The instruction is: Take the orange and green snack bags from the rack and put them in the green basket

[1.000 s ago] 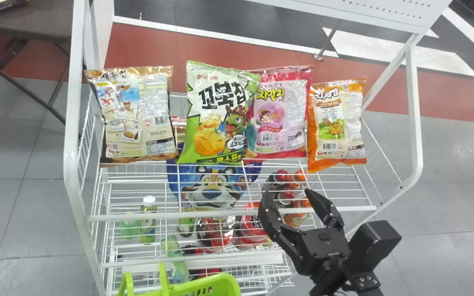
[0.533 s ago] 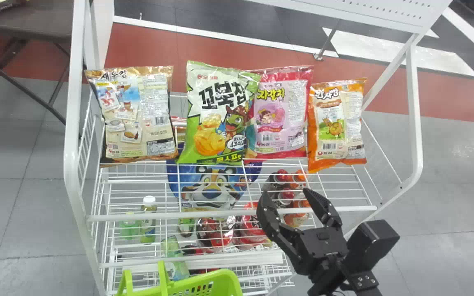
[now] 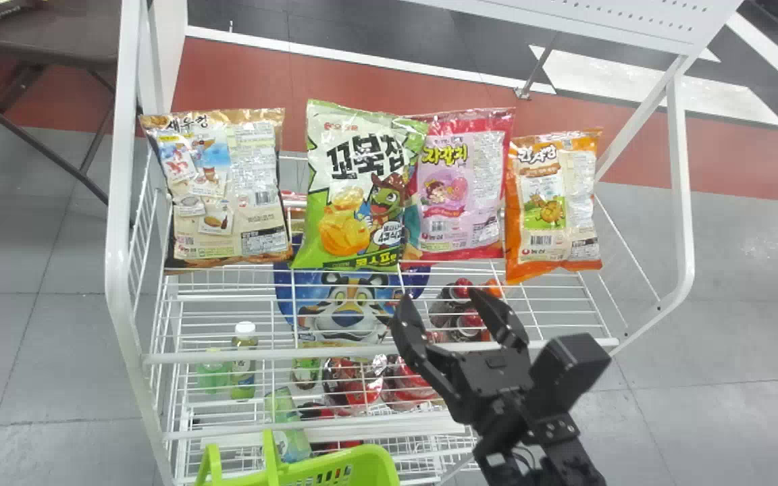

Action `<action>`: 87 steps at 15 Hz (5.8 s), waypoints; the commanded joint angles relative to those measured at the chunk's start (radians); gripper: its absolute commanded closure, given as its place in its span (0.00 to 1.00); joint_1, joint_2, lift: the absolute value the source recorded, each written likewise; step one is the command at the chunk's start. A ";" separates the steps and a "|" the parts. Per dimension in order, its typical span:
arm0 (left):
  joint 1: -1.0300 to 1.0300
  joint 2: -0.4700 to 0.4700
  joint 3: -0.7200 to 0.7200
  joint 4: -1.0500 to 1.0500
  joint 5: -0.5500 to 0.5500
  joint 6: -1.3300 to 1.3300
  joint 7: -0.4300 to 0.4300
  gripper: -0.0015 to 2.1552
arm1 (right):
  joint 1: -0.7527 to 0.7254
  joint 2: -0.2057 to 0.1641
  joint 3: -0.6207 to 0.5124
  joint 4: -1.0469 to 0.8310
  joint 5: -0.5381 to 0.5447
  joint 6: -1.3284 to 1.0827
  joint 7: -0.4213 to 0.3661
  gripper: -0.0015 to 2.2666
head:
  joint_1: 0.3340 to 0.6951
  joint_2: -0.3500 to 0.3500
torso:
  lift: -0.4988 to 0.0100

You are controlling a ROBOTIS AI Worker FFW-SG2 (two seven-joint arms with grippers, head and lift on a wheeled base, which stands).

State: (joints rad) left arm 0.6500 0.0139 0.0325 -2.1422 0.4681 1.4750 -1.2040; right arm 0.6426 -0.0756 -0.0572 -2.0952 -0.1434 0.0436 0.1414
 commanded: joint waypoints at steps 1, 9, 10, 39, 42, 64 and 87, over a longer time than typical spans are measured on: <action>-0.021 0.014 -0.031 0.002 -0.009 0.003 0.012 0.98 | -0.057 0.023 0.023 0.017 0.028 0.002 -0.005 0.04 | 1.00 0.00 | 0.98; -0.044 0.055 -0.075 0.022 -0.014 0.018 0.015 0.98 | -0.281 0.033 0.068 0.135 0.061 0.149 -0.075 0.05 | 1.00 0.00 | 0.98; -0.044 0.058 -0.074 0.022 -0.013 0.018 0.014 0.98 | -0.302 0.033 0.074 0.150 0.061 0.155 -0.075 0.05 | 1.00 0.00 | 0.98; -0.012 0.084 0.003 -0.024 0.027 0.064 -0.039 0.98 | -0.382 -0.004 0.149 0.142 0.117 0.180 -0.077 0.99 | 1.00 0.07 | 0.98; -0.012 0.084 0.003 -0.033 0.030 0.077 -0.039 0.98 | -0.297 -0.036 0.137 -0.009 0.074 0.287 -0.062 0.99 | 1.00 0.06 | 0.98; -0.012 0.044 0.040 -0.002 0.003 0.003 -0.112 1.00 | 0.023 -0.222 -0.205 -0.761 -0.447 1.529 0.129 0.99 | 1.00 0.00 | 0.98; 0.014 0.032 0.034 -0.012 -0.045 -0.080 -0.138 1.00 | -0.003 -0.254 0.191 -0.442 -0.159 1.431 0.081 0.02 | 1.00 0.00 | 0.98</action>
State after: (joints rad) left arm 0.6642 0.0462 0.0672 -2.1555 0.4336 1.4095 -1.3432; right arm 0.6393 -0.3296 0.1560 -2.5207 -0.3018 1.4985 0.2208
